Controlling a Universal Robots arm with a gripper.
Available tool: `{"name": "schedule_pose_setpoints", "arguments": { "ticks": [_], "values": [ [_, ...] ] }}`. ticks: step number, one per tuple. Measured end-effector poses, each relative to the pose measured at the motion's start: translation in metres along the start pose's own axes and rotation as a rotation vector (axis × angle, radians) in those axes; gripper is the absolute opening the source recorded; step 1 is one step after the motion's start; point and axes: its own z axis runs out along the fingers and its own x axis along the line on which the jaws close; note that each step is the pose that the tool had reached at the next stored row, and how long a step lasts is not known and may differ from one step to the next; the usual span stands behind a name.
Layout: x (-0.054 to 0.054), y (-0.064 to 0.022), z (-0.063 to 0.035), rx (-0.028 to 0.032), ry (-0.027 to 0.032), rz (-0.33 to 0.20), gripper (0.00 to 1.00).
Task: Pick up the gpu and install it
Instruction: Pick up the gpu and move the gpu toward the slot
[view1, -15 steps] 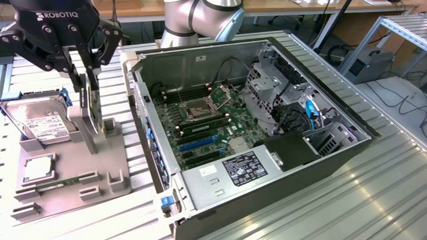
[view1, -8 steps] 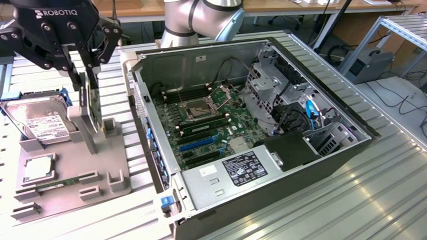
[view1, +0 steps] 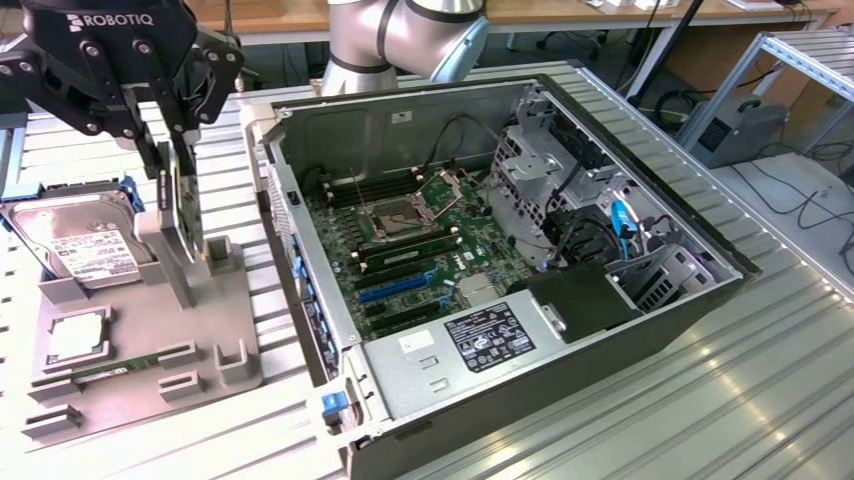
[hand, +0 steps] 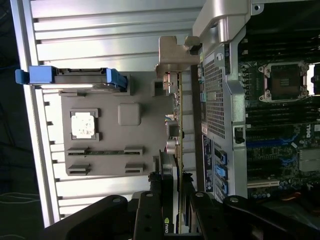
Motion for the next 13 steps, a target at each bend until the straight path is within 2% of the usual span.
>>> {"name": "schedule_pose_setpoints", "arguments": {
  "ticks": [13],
  "values": [
    [-0.0002, -0.0002, -0.0047, 0.0000, 0.0000, 0.000, 0.27]
  ]
}}
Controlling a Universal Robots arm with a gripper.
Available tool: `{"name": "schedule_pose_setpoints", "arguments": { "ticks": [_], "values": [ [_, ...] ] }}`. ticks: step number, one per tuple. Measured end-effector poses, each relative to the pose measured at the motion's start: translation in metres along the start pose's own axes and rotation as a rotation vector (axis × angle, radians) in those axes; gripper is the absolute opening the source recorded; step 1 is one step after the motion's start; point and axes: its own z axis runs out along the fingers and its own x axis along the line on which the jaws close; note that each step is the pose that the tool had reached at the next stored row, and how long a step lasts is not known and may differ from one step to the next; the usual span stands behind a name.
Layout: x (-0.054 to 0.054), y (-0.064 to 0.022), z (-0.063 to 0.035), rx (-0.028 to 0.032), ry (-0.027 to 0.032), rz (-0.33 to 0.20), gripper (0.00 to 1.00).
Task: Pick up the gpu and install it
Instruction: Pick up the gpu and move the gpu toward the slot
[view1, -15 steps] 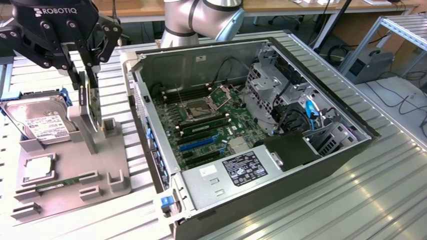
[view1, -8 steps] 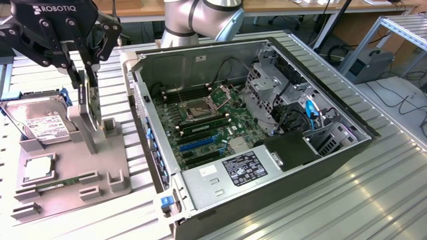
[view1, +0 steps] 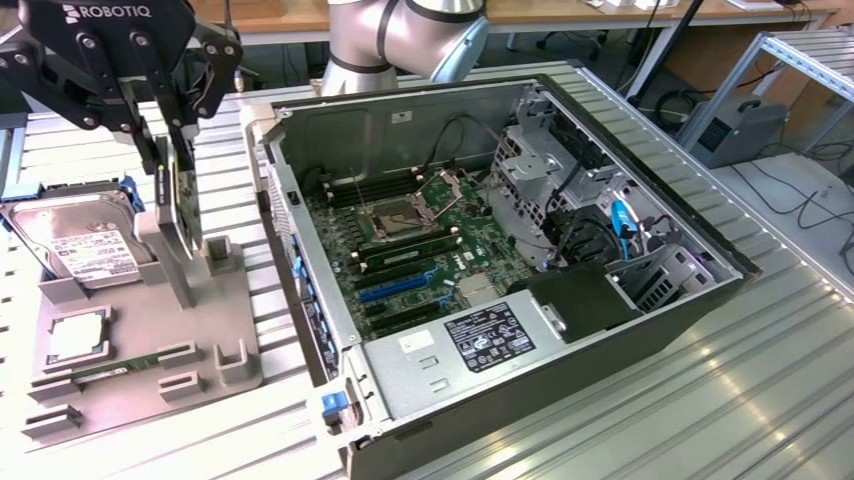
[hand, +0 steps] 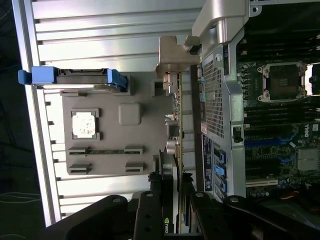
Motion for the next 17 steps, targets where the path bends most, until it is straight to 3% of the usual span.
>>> {"name": "schedule_pose_setpoints", "arguments": {
  "ticks": [17],
  "values": [
    [-0.0002, -0.0003, -0.0068, 0.0000, 0.0000, 0.000, 0.27]
  ]
}}
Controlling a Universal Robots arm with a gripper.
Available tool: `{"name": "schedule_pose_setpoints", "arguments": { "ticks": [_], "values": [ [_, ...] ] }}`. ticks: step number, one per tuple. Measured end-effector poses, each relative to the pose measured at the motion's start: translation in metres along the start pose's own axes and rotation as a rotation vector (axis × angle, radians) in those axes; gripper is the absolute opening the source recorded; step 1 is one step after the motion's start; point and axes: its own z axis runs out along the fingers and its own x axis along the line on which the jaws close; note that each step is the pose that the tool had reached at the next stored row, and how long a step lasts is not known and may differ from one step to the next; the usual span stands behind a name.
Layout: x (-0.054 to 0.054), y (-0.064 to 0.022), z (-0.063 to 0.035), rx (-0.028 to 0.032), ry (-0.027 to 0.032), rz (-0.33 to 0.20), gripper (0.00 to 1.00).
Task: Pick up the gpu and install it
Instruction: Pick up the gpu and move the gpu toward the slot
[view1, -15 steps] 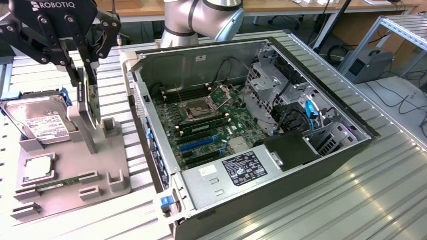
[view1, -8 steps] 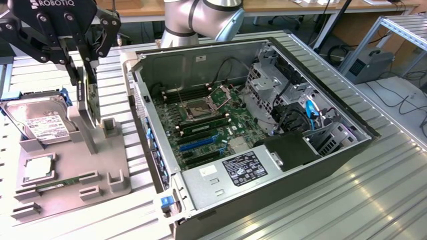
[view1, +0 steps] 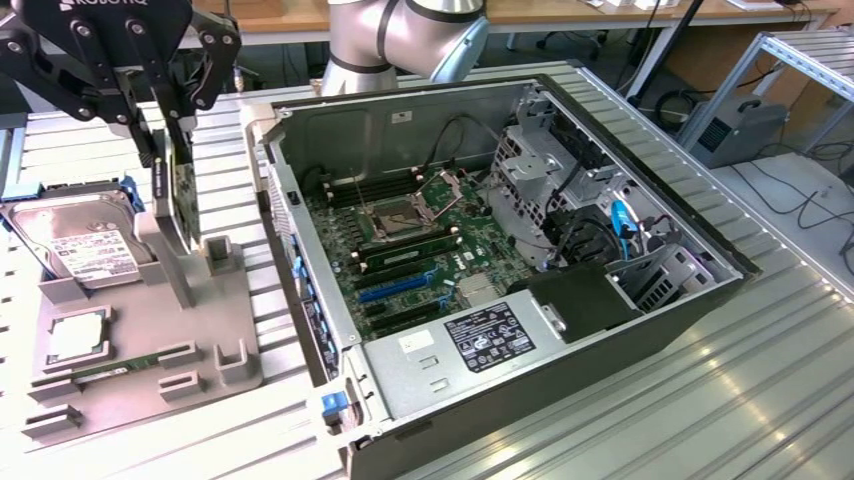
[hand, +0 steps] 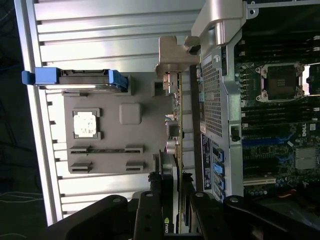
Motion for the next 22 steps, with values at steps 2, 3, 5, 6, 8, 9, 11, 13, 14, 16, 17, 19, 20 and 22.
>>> {"name": "schedule_pose_setpoints", "arguments": {
  "ticks": [2, 3, 5, 6, 8, 9, 11, 13, 14, 16, 17, 19, 20, 22],
  "values": [
    [0.0000, 0.0000, -0.0011, -0.0001, 0.0000, 0.000, 0.27],
    [-0.0001, -0.0001, -0.0021, -0.0001, -0.0001, 0.000, 0.27],
    [-0.0001, -0.0001, -0.0033, -0.0001, -0.0001, 0.000, 0.27],
    [-0.0001, -0.0001, -0.0039, -0.0001, 0.0000, 0.000, 0.27],
    [-0.0002, -0.0002, -0.0044, -0.0001, -0.0001, 0.000, 0.27],
    [-0.0002, -0.0002, -0.0044, -0.0002, -0.0002, 0.000, 0.27],
    [-0.0002, -0.0002, -0.0045, 0.0000, 0.0000, 0.000, 0.27],
    [-0.0005, -0.0001, -0.0046, 0.0001, 0.0001, 0.000, 0.27],
    [-0.0007, -0.0001, -0.0046, 0.0001, 0.0002, 0.000, 0.27],
    [-0.0017, -0.0001, -0.0045, 0.0000, -0.0001, 0.000, 0.27],
    [-0.0026, 0.0000, -0.0045, 0.0001, 0.0000, 0.000, 0.27],
    [-0.0040, 0.0001, -0.0044, 0.0000, 0.0000, 0.000, 0.27],
    [-0.0046, 0.0002, -0.0043, -0.0001, -0.0001, 0.000, 0.27],
    [-0.0057, 0.0002, -0.0043, -0.0001, 0.0000, 0.000, 0.27]
  ]
}}
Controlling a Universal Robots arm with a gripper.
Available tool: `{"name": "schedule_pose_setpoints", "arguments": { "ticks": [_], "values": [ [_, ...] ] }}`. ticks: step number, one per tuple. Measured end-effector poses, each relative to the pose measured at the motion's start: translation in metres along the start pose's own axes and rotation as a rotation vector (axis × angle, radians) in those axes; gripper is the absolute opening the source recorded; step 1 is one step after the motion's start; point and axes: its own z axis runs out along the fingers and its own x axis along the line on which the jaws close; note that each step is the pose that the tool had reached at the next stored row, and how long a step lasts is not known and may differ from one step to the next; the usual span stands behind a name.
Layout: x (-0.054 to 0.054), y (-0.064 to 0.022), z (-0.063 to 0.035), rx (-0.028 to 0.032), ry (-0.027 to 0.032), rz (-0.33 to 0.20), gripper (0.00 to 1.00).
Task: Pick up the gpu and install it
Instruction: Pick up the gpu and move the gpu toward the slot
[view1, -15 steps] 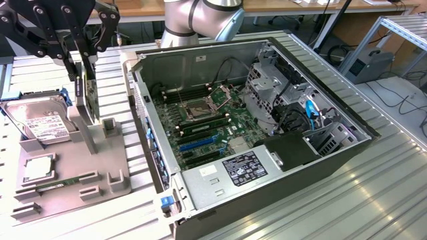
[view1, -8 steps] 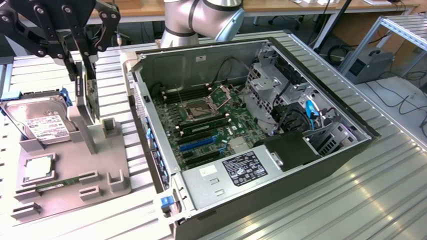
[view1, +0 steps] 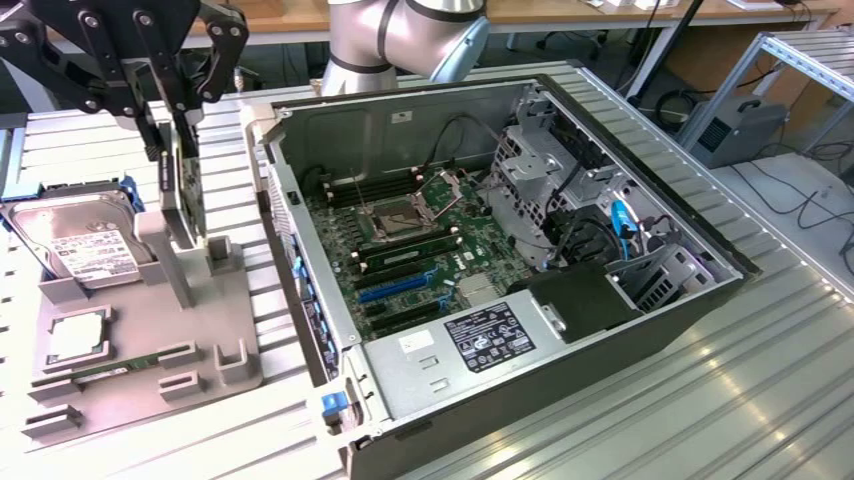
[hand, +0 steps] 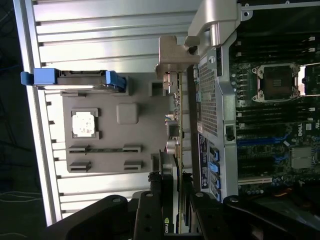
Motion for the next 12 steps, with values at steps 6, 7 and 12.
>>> {"name": "schedule_pose_setpoints", "arguments": {
  "ticks": [6, 7, 12],
  "values": [
    [-0.004, 0.0003, 0.0001, 0.0000, 0.0000, 0.000, 0.27],
    [-0.006, 0.0004, 0.0001, 0.0000, 0.0000, 0.000, 0.27],
    [-0.011, 0.0008, 0.0003, 0.0001, 0.0000, 0.000, 0.27]
  ]
}}
